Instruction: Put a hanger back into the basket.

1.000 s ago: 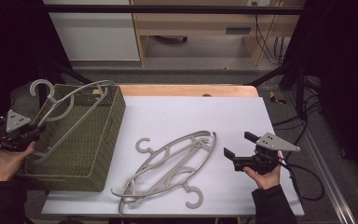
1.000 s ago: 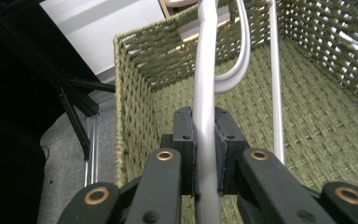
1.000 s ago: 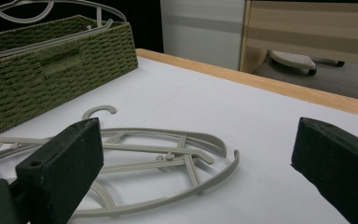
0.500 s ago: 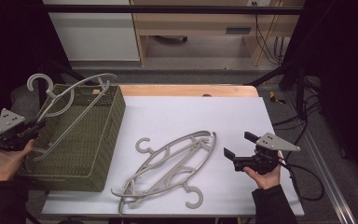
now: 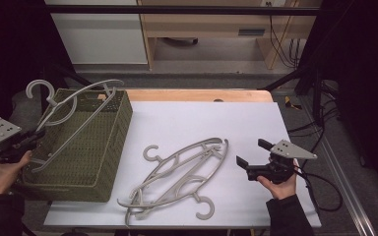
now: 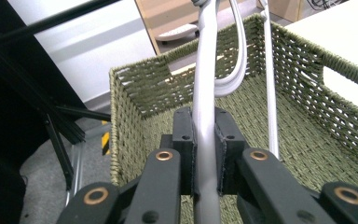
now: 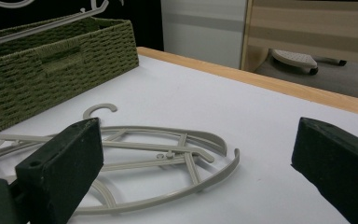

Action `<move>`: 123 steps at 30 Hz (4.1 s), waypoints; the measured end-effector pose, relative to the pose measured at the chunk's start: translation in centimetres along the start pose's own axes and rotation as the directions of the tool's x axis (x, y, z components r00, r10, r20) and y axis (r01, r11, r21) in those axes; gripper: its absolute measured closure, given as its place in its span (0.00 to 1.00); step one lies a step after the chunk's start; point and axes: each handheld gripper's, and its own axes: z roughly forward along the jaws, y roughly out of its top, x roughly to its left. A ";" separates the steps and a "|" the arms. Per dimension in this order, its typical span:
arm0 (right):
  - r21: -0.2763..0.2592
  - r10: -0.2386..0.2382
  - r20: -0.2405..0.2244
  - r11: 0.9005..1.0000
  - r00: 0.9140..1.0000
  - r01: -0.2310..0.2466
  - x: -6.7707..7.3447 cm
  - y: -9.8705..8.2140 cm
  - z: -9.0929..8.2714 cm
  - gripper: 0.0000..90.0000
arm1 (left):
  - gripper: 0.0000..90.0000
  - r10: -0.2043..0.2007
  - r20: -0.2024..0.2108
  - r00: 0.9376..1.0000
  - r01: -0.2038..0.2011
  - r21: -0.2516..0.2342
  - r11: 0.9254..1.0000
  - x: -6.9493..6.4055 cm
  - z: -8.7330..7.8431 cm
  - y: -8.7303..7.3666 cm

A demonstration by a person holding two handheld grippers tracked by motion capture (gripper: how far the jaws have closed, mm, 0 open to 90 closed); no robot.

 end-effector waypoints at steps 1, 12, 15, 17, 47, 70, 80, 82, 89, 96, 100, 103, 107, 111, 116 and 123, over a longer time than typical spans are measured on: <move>0.001 -0.003 -0.003 1.000 1.000 0.003 0.0 0.0 0.0 0.02 | 0.90 0.002 -0.001 1.000 -0.002 -0.004 1.000 0.0 -0.1 0.0; 0.005 -0.003 -0.004 1.000 1.000 0.003 0.0 0.0 0.0 0.02 | 0.90 0.057 -0.011 0.998 -0.056 0.022 0.998 -0.3 -0.2 0.4; 0.006 -0.002 -0.004 1.000 1.000 0.002 0.0 0.0 0.0 0.02 | 0.90 0.070 -0.020 0.997 -0.069 0.051 0.996 -0.1 0.4 0.4; 0.008 -0.002 -0.007 1.000 1.000 0.002 0.0 0.0 0.1 0.02 | 0.90 0.086 -0.024 0.996 -0.084 0.071 0.994 0.1 0.7 0.4; 0.029 -0.010 -0.015 1.000 1.000 0.010 0.1 -0.2 0.5 0.03 | 0.84 0.035 -0.067 0.997 -0.002 0.433 0.901 0.7 5.7 -2.6; 0.022 -0.002 -0.014 1.000 1.000 0.002 -0.1 -0.1 0.2 0.03 | 0.29 -0.077 0.106 0.991 0.066 0.100 0.993 -3.3 2.1 2.1; 0.024 0.003 -0.011 1.000 1.000 -0.003 -0.3 -0.2 0.1 0.03 | 0.16 -0.043 0.265 0.963 0.050 -0.019 0.999 -9.6 1.5 4.2; 0.019 0.008 -0.009 1.000 1.000 -0.008 -0.3 -0.2 0.1 0.03 | 0.15 -0.048 0.333 0.942 0.066 -0.045 0.997 -11.5 1.4 4.5; 0.025 0.010 -0.012 1.000 1.000 -0.009 -0.3 -0.3 0.2 0.03 | 0.12 -0.033 0.424 0.905 0.068 -0.069 0.995 -15.5 1.3 4.5; 0.030 0.004 -0.015 1.000 1.000 -0.004 -0.3 -0.4 0.1 0.03 | 0.13 0.008 0.468 0.884 0.030 -0.075 0.997 -18.5 1.4 4.2; 0.028 0.008 -0.016 1.000 1.000 -0.007 -0.2 -0.4 0.1 0.03 | 0.13 0.045 0.518 0.854 -0.010 -0.070 0.997 -20.9 1.4 4.2; 0.028 0.005 -0.018 1.000 1.000 -0.005 -0.3 -0.5 0.0 0.03 | 0.13 0.069 0.542 0.837 -0.039 -0.066 0.997 -22.1 1.5 4.2; 0.030 0.003 -0.022 1.000 1.000 -0.002 -0.4 -0.5 0.0 0.03 | 0.14 0.090 0.578 0.811 -0.076 -0.049 0.996 -23.6 1.8 4.0; 0.028 0.010 -0.022 1.000 1.000 -0.010 -0.3 -0.5 0.1 0.03 | 0.15 0.121 0.608 0.785 -0.131 -0.029 0.991 -25.1 2.3 3.5; 0.032 0.008 -0.030 0.999 1.000 -0.007 -0.3 -0.6 0.1 0.03 | 0.17 0.144 0.645 0.750 -0.191 0.002 0.982 -26.9 3.0 3.0; 0.025 0.007 -0.028 1.000 1.000 -0.006 -0.3 -0.5 -0.1 0.03 | 0.23 0.201 0.696 0.689 -0.312 0.035 0.949 -29.1 3.7 2.5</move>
